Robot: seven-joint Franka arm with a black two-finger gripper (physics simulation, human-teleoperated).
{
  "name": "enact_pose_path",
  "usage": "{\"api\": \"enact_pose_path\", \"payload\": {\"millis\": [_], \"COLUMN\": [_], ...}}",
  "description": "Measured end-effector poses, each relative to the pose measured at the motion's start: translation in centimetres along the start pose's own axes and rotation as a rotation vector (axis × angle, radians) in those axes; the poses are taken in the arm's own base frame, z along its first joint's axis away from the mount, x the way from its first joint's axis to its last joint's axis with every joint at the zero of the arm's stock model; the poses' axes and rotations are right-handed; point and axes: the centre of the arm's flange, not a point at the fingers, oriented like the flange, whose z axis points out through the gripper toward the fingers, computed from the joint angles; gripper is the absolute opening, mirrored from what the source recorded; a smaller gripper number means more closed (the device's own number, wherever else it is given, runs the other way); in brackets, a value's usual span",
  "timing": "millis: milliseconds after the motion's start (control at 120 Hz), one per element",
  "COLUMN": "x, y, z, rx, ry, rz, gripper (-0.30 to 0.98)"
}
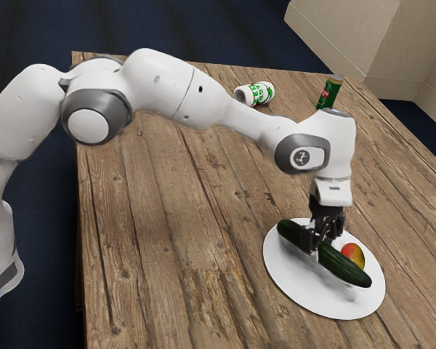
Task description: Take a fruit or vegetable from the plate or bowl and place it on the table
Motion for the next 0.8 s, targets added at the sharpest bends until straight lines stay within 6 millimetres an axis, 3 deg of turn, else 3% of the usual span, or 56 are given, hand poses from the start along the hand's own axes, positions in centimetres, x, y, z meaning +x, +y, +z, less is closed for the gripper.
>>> {"api": "enact_pose_path", "payload": {"millis": [100, 167, 267, 367, 475, 575, 617, 650, 683, 717, 750, 800], "x": [-1.6, -5.5, -11.8, -14.8, -15.4, -15.0, -13.6, -13.2, -12.5, -10.0, -7.0, -3.3], "y": [-0.3, -3.3, -7.4, -9.0, -8.8, -8.2, -7.3, -6.6, -4.7, -1.4, 3.2, 9.2], "z": [-5.5, -8.5, -11.5, -13.2, -15.1, -16.7, -18.1, -20.3, -22.7, -24.9, -27.5, -28.7], "rx": [0.052, 0.097, 0.145, 0.170, 0.185, 0.202, 0.207, 0.220, 0.227, 0.226, 0.206, 0.153], "ry": [0.045, 0.060, 0.069, 0.075, 0.089, 0.107, 0.171, 0.230, 0.242, 0.224, 0.209, 0.161], "rz": [-0.042, -0.115, -0.223, -0.271, -0.278, -0.269, -0.271, -0.312, -0.386, -0.440, -0.489, -0.592], "gripper": [0.23, 0.23, 0.21, 0.21, 0.45, 0.57, 0.60, 0.62, 0.63, 0.64, 0.65, 0.66]}}
